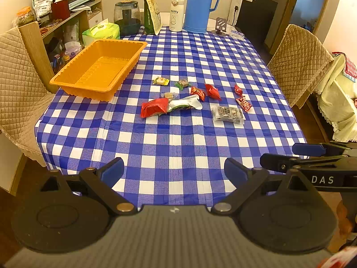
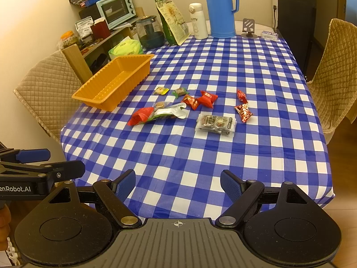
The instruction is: Organize snacks
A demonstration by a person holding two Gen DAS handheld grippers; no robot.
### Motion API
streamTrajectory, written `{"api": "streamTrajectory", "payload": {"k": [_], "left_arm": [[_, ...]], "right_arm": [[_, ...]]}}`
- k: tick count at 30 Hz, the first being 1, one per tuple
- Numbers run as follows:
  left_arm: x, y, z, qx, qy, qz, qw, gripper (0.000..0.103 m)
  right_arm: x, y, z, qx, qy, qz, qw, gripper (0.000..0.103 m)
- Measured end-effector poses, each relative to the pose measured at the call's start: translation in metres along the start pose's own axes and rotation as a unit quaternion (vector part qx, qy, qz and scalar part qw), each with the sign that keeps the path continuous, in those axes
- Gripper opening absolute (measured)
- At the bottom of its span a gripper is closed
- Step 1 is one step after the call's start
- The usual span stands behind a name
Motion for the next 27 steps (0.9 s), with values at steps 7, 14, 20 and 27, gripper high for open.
{"api": "streamTrajectory", "payload": {"k": [7, 14, 20, 27], "left_arm": [[0.0, 0.0, 0.0, 0.0, -0.001, -0.001, 1.0, 0.096], [0.0, 0.0, 0.0, 0.0, -0.001, -0.001, 1.0, 0.096], [0.0, 0.002, 0.004, 0.0, -0.002, -0.001, 1.0, 0.096], [-0.001, 0.003, 0.005, -0.001, -0.002, -0.001, 1.0, 0.096]], "right_arm": [[0.0, 0.0, 0.003, 0.0, -0.001, 0.0, 1.0, 0.083], [0.001, -0.001, 0.005, 0.0, -0.001, 0.0, 1.0, 0.083], [0.001, -0.002, 0.007, 0.0, -0.001, 0.0, 1.0, 0.083], [0.002, -0.003, 0.011, -0.001, -0.002, 0.001, 1.0, 0.083]]}}
Point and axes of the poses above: each gripper's, at about its wrist camera, not at the fingertips, and z roughly the way its jaws point, y to its right, x to its top, the point moved 2 cm from there along z, roughly the way its jaws point, and after that the axes turned 10 degrees about -y, right-handed, at the moved point
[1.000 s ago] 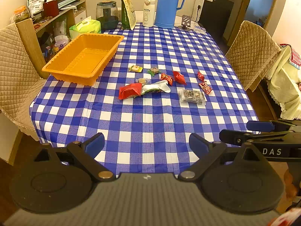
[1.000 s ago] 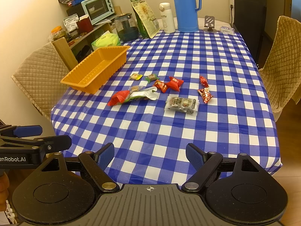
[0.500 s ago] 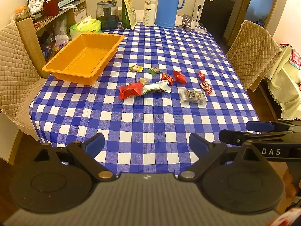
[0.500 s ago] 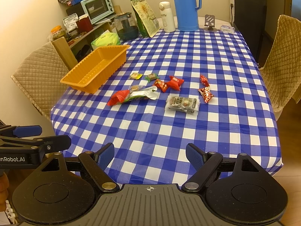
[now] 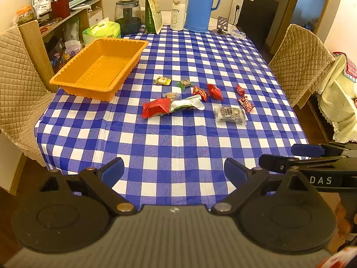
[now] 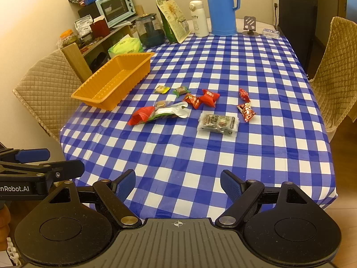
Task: Organize snacks
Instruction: 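Grasp the red wrapped bar with the left tool while the right tool grasps a clear candy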
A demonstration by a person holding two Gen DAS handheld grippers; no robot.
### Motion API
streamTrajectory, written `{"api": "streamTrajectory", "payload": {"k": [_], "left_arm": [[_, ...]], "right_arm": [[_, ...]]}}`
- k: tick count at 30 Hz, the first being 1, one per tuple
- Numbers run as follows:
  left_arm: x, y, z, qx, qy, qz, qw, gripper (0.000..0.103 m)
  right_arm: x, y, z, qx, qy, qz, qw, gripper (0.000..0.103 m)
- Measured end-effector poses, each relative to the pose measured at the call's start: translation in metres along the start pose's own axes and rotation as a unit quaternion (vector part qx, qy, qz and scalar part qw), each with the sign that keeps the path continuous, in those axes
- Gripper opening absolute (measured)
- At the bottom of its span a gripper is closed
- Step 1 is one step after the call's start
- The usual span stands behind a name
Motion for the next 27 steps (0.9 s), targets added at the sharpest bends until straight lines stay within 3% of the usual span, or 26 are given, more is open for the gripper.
{"api": "streamTrajectory", "payload": {"k": [9, 27], "left_arm": [[0.002, -0.002, 0.01, -0.001, 0.0, 0.004, 1.0, 0.095], [0.036, -0.028, 0.09, 0.018, 0.029, 0.074, 0.9967, 0.081]], "right_arm": [[0.001, 0.0, 0.006, -0.002, -0.004, 0.005, 1.0, 0.083], [0.019, 0.037, 0.053, -0.014, 0.008, 0.025, 1.0, 0.083]]}}
Point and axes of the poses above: each gripper's, at about its wrist camera, not at the fingertips, and z roughly the way its jaws point, y to its right, x to its top, the point moved 2 cm from there along z, roughly the way its jaws point, and after that the axes turned 10 degrees about -y, right-handed, at the moved point
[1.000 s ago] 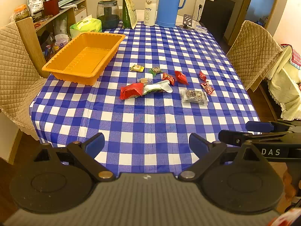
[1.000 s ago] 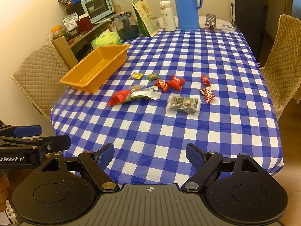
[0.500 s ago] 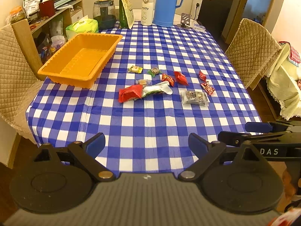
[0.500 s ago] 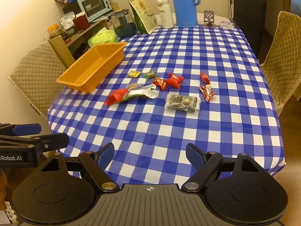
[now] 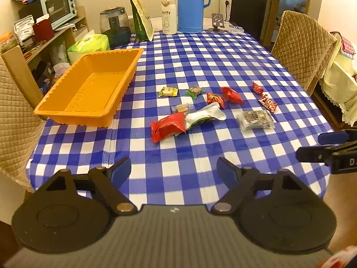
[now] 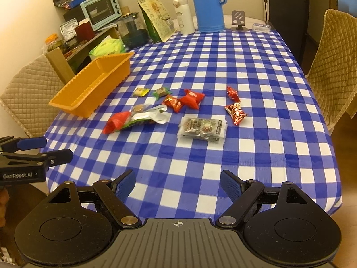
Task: Organize snacks
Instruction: 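Grasp the red wrapped bar with the left tool while the right tool grasps a clear candy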
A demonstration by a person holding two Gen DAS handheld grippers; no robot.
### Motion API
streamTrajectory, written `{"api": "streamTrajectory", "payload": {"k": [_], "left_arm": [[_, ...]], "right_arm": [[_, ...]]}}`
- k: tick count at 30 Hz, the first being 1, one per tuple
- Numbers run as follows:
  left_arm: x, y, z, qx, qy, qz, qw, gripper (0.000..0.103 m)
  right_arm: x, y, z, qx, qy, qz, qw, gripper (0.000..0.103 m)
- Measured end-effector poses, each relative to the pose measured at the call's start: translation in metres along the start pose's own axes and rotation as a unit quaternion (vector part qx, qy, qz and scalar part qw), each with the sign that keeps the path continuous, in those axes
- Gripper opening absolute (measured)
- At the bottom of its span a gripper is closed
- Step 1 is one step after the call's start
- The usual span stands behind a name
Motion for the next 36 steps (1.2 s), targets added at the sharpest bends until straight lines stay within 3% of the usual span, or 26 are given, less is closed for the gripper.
{"api": "streamTrajectory", "payload": {"k": [18, 36], "left_arm": [[0.038, -0.026, 0.089, 0.017, -0.025, 0.098, 0.9947, 0.058], [0.067, -0.015, 0.132, -0.026, -0.038, 0.214, 0.9758, 0.046]], "right_arm": [[0.033, 0.024, 0.046, -0.03, -0.018, 0.047, 0.998, 0.083], [0.046, 0.036, 0.067, -0.055, -0.031, 0.101, 0.993, 0.083]]}}
Point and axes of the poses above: each gripper's, at about its wrist camera, not at the fingertips, and z roughly the way its jaws point, y to its right, x to its top, the point moved 2 cm from there along z, roughly the way its jaws point, and after that the axes turned 10 degrees about -y, right-handed, at the moved point
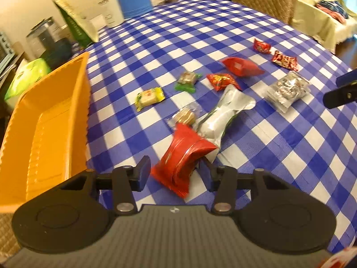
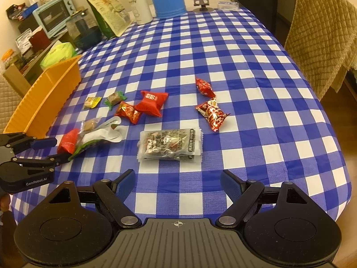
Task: Organize snacks
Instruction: 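Grasp the red wrapped bar with the left tool while the right tool grasps a clear candy, then carry both snacks over the orange tray and open both tools to drop them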
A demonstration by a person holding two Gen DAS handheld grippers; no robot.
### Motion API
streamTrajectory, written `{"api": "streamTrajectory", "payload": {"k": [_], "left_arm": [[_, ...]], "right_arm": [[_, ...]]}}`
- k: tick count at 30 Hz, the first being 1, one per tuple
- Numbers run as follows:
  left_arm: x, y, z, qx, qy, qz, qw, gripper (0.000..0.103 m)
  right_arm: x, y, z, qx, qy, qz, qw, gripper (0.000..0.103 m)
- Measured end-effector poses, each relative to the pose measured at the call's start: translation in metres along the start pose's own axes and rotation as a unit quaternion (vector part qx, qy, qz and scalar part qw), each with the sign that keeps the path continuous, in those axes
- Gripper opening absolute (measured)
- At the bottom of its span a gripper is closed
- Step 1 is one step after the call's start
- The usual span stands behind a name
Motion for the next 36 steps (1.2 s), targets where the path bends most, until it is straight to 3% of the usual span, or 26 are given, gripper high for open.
{"api": "streamTrajectory", "payload": {"k": [6, 8, 10, 14, 19, 26, 32, 35, 36], "left_arm": [[0.01, 0.002, 0.009, -0.024, -0.009, 0.033, 0.9991, 0.044], [0.012, 0.0, 0.011, -0.039, -0.012, 0.026, 0.9988, 0.037], [0.012, -0.003, 0.012, -0.052, -0.015, 0.014, 0.9984, 0.035], [0.01, -0.006, 0.012, -0.055, -0.021, -0.001, 0.9983, 0.027], [-0.001, -0.013, 0.005, -0.065, -0.025, -0.037, 0.9969, 0.024], [-0.025, -0.031, -0.014, -0.063, -0.026, -0.112, 0.9914, 0.023], [-0.052, -0.053, -0.027, -0.046, -0.036, -0.169, 0.9839, 0.023], [-0.064, -0.066, -0.032, -0.038, -0.04, -0.198, 0.9786, 0.023], [-0.068, -0.069, -0.033, -0.035, -0.041, -0.206, 0.977, 0.023]], "right_arm": [[0.002, 0.005, 0.001, -0.007, -0.002, 0.022, 1.0, 0.083], [0.002, 0.007, 0.001, -0.009, 0.0, 0.029, 1.0, 0.083], [0.002, 0.007, 0.001, -0.012, 0.001, 0.033, 0.999, 0.083], [0.003, 0.005, 0.002, -0.01, 0.004, 0.036, 0.999, 0.083], [0.01, -0.005, 0.004, 0.006, 0.013, 0.016, 1.0, 0.083], [0.026, -0.041, 0.008, 0.053, 0.049, -0.091, 0.993, 0.083], [0.044, -0.078, 0.025, 0.082, 0.072, -0.222, 0.969, 0.081], [0.055, -0.095, 0.044, 0.098, 0.056, -0.28, 0.953, 0.058], [0.058, -0.102, 0.05, 0.098, 0.053, -0.299, 0.948, 0.057]]}}
Point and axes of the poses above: each gripper's, at about its wrist camera, not at the fingertips, and z roughly the way its jaws point, y to its right, x to its top, the point moved 2 cm from there along z, roughly the way its jaws point, and after that the axes turned 10 degrees about -y, right-handed, at the moved point
